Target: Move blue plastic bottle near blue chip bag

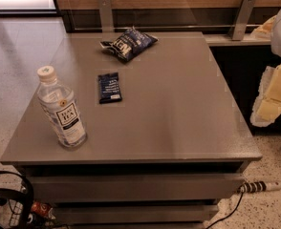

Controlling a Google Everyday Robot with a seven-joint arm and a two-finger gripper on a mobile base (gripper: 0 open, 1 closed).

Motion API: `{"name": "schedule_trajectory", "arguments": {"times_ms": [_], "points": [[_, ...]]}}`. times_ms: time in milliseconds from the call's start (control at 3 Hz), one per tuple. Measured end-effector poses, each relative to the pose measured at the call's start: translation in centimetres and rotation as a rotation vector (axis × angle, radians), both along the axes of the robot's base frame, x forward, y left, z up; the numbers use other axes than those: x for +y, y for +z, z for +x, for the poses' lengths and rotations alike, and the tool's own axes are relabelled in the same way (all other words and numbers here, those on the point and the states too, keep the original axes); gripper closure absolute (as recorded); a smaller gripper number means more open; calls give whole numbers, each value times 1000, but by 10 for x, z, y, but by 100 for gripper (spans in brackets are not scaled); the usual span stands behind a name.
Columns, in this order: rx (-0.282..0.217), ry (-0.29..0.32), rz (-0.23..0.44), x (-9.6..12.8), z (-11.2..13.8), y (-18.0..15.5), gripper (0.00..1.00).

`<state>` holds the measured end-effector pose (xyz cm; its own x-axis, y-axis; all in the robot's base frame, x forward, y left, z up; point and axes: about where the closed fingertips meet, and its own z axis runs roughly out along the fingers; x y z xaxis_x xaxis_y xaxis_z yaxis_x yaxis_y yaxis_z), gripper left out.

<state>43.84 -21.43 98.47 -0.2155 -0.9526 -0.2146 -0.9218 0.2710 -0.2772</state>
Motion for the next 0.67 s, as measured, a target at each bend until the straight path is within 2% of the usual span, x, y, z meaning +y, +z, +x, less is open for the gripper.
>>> {"name": "schedule_trajectory", "arguments": {"times_ms": [333,667], "points": [[0,0,0,0,0,0,0],[-15,11,49,1,3,1,0]]}}
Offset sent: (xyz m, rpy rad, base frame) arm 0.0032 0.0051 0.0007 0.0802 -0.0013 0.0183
